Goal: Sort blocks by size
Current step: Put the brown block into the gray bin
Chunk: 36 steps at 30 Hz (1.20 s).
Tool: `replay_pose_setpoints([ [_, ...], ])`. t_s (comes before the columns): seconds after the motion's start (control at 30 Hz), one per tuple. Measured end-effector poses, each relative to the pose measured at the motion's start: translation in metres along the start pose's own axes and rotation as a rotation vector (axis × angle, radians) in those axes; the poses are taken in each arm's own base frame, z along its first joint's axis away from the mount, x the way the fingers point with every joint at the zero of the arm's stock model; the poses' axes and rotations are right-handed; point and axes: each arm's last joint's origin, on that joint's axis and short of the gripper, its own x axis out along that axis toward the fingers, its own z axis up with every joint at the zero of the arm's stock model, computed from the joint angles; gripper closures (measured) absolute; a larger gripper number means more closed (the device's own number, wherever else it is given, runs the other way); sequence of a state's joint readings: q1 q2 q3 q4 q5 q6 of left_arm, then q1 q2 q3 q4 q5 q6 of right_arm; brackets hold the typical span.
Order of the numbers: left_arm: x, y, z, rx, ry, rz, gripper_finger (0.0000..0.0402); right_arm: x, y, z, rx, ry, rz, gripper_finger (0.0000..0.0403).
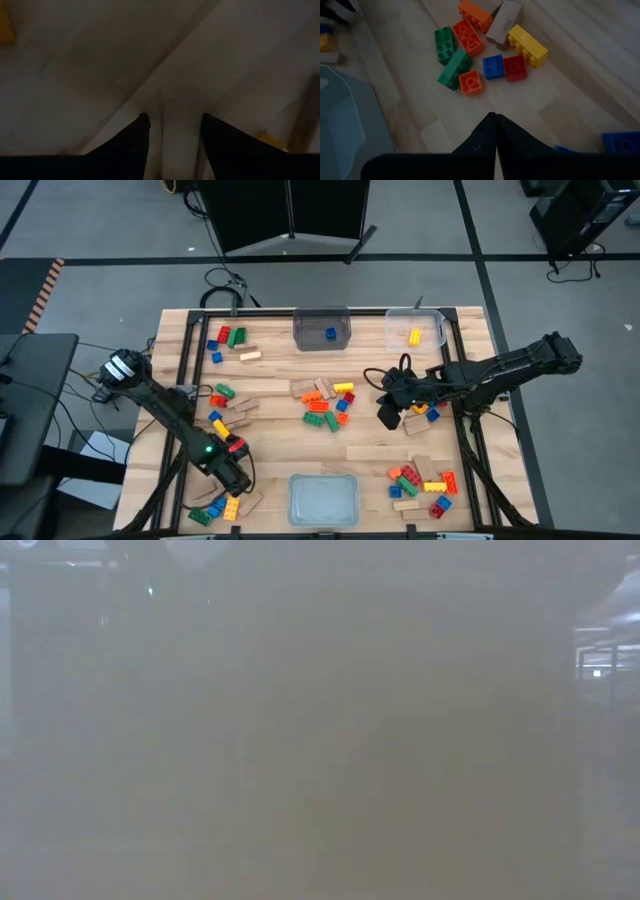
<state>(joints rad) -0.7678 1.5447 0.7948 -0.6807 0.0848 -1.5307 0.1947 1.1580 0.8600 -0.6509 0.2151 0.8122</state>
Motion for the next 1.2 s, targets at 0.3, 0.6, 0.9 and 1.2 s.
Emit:
replay_pose_setpoints([
  [0.3,0.014,-0.002,-0.001,0.021,0.018,0.059,0.0251,0.0,0.001,0.001,0.005,-0.015,0.015,0.0382],
  [0.6,0.009,0.001,-0.001,0.028,0.013,0.056,0.0295,0.0,0.002,0.002,0.005,-0.021,0.021,0.0382],
  [0.9,-0.048,-0.003,0.013,-0.002,-0.12,0.127,0.0295,0.0,0.001,0.003,-0.04,-0.025,0.017,0.0382],
  [1.2,-0.122,-0.038,0.041,0.052,-0.247,-0.028,0.0295,0.001,-0.001,0.005,-0.073,-0.027,0.007,0.0382],
])
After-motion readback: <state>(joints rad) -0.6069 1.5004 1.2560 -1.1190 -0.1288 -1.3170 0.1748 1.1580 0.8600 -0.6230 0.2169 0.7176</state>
